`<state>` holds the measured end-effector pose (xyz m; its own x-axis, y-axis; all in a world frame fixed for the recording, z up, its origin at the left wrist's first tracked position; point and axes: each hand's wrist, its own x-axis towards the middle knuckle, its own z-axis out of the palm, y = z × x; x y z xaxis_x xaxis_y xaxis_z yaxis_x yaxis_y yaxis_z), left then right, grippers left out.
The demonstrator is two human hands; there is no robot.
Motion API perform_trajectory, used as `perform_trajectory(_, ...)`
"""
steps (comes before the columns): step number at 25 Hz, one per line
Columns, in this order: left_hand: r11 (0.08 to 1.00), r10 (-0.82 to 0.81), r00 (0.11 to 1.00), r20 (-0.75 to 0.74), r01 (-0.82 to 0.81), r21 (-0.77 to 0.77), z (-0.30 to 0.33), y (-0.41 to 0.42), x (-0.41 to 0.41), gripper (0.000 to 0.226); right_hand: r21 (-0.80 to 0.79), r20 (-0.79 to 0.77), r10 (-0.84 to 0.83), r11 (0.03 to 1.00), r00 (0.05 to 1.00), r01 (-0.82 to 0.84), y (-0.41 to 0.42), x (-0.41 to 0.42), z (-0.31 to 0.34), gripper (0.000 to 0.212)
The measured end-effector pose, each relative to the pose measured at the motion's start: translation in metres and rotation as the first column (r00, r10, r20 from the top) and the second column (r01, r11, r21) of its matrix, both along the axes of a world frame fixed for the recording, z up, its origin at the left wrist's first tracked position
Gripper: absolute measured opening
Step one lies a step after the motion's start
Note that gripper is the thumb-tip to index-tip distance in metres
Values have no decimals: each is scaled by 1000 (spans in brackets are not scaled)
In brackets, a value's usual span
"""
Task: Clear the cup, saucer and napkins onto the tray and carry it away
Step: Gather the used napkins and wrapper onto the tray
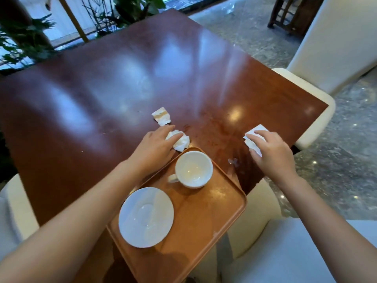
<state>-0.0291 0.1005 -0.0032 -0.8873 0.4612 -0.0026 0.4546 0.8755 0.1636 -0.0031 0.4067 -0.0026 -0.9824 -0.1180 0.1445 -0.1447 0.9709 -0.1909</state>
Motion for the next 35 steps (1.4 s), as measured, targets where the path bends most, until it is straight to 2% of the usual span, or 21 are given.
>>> perform_trajectory(4, 992, 5, 993, 115, 10, -127, -30, 5, -33, 48, 110, 75, -57, 993, 996, 48, 27, -17, -26, 40)
perform_trajectory(6, 994, 22, 988, 154, -5, -112, -38, 4, -40, 44, 159, 162, -96, 985, 982, 70, 33, -28, -35, 39)
perform_trajectory(9, 999, -1, 992, 125, 7, -48, -45, 3, -42, 38, 191, 270, -118, 979, 956, 67, 40, -36, -47, 33)
perform_trajectory(13, 999, -29, 999, 23, 28, 43, -49, 1, -44, 31, 61, 130, -103, 994, 986, 96, 40, -37, -56, 16)
perform_trajectory(16, 997, -33, 999, 3, 33, 76, -48, 3, -42, 28, 8, 85, -86, 996, 993, 86, 39, -36, -56, 17)
perform_trajectory(19, 964, 104, 994, 13, -104, 244, -28, 6, -37, 25, -179, 15, -101, 979, 995, 102, 33, -27, -42, 18)
perform_trajectory(21, 888, 236, 968, -84, -180, 423, -2, 4, -20, 24, -236, -54, -63, 970, 997, 49, 25, -8, -28, 19)
perform_trajectory(23, 868, 276, 931, -238, -136, 477, 18, 0, 16, 25, -211, -76, 36, 976, 996, -51, 13, 24, -16, 20)
perform_trajectory(24, 876, 257, 931, -261, -111, 469, 24, 3, 41, 26, -192, -64, 81, 977, 995, -92, 6, 44, -13, 20)
perform_trajectory(26, 879, 220, 966, -137, -136, 458, 26, 17, 98, 26, -175, -38, 150, 972, 988, -154, -12, 79, -13, 18)
perform_trajectory(28, 914, 139, 990, 7, -131, 383, 13, 32, 142, 35, -148, -21, 213, 966, 977, -213, -31, 100, -19, 18)
perform_trajectory(29, 932, 84, 993, 85, -108, 345, 3, 38, 156, 40, -127, -8, 239, 963, 971, -238, -40, 105, -23, 19)
perform_trajectory(31, 918, 80, 957, 279, -180, 352, -14, 47, 168, 32, -75, 20, 281, 957, 960, -279, -53, 106, -28, 23)
perform_trajectory(33, 881, 98, 945, 311, -227, 414, -33, 48, 173, 20, -20, 26, 308, 951, 951, -308, -60, 105, -31, 30)
perform_trajectory(35, 912, 83, 935, 346, -211, 353, -41, 50, 174, 10, -5, 12, 322, 947, 947, -322, -63, 105, -32, 33)
